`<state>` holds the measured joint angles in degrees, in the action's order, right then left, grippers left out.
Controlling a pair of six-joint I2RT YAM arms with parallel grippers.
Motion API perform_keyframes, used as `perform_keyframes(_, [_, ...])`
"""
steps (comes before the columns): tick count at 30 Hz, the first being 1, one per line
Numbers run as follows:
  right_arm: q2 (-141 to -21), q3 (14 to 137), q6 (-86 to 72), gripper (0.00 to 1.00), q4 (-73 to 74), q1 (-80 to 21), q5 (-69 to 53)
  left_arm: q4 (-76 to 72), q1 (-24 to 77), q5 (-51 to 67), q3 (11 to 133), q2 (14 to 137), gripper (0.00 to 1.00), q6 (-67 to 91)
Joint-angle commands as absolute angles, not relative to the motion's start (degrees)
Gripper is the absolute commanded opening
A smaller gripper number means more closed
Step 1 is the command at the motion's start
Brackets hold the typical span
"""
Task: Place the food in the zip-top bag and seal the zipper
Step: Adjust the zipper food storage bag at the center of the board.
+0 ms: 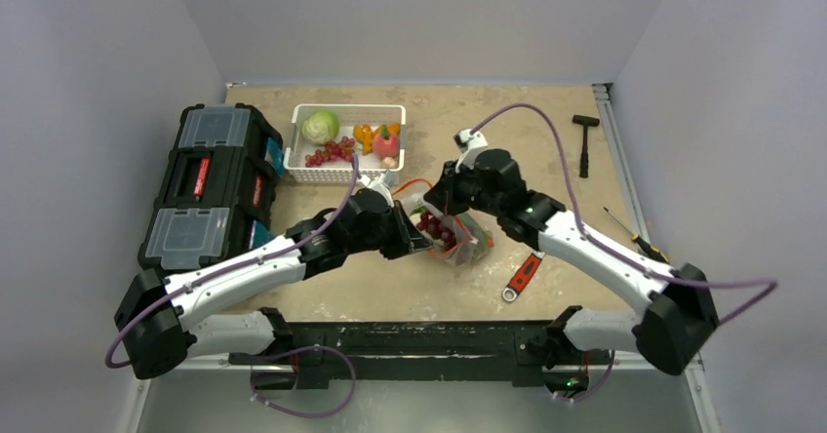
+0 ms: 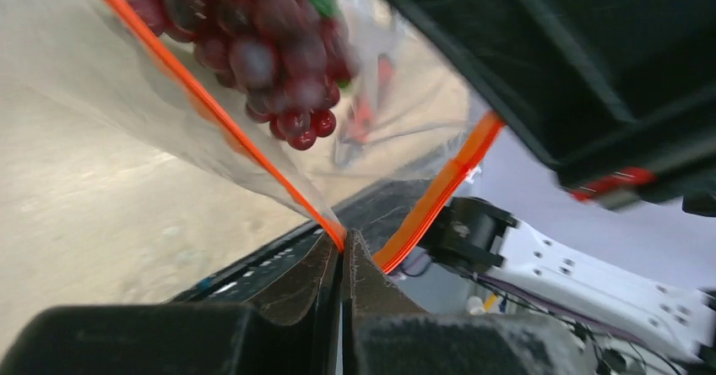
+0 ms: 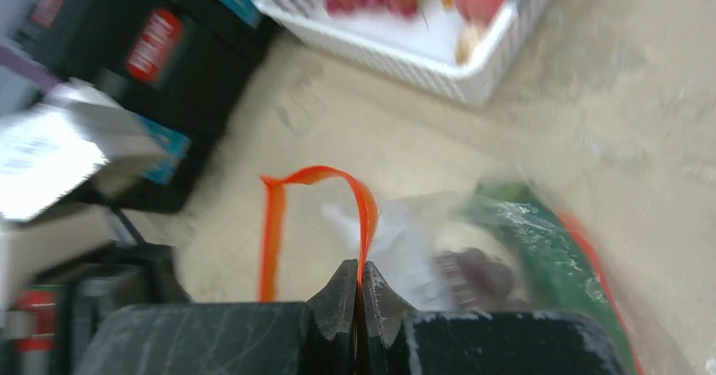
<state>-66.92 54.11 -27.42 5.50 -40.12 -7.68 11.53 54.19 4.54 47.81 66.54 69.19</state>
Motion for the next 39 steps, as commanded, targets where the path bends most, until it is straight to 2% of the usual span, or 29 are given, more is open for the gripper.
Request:
perform_keyframes(1, [-72.61, 53.75, -25.84, 0.00, 3.74, -40.25, -8.19, 13.80, 52.14, 1.79, 46.09, 64.49, 0.00, 67.04])
perform_keyframes(9, [-63.41, 59.40, -23.46, 0.00, 9.49, -40.29, -6.77, 16.24, 52.38, 3.05, 51.74, 61.18, 0.00, 61.35])
perform_keyframes(13, [-60.63, 56.04, -24.19, 0.00, 6.26, -40.34, -8.16, 18.37, 52.39, 0.30, 50.88, 59.43, 0.00, 61.95])
perform_keyframes(22, [-64.29, 49.76, -20.60, 0.00, 2.37, -40.28, -2.39, 19.42, 51.35, -2.84, 47.47, 59.17, 0.00, 64.39])
perform_keyframes(32, [-57.07, 53.57, -17.43, 0.00, 6.52, -40.29, -3.92, 21.06, 51.16, -1.35, 54.63, 59.63, 0.00, 61.22])
perform_keyframes(39, [-54.74, 50.93, -17.66, 0.00, 4.45, -40.34, -3.57, 20.12, 50.96, 1.46, 55.60, 62.90, 0.00, 61.00])
